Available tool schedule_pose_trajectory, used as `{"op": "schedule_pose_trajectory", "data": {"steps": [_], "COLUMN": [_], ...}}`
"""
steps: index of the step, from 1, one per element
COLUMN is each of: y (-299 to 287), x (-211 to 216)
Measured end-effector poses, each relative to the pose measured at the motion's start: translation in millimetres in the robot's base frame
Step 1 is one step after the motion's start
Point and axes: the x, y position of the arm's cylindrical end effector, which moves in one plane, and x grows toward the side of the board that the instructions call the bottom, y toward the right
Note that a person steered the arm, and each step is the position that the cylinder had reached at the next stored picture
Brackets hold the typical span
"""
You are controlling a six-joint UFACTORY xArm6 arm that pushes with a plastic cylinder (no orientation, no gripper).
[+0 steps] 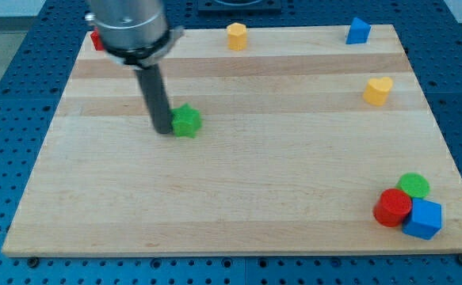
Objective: Slide the green star to the group of blocks
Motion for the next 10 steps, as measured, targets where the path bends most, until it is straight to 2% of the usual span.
{"op": "schedule_pose_trajectory", "data": {"steps": [2,3,5,8,10], "y": [81,102,144,183,246], "x": [-23,-47,-49,34,54]}}
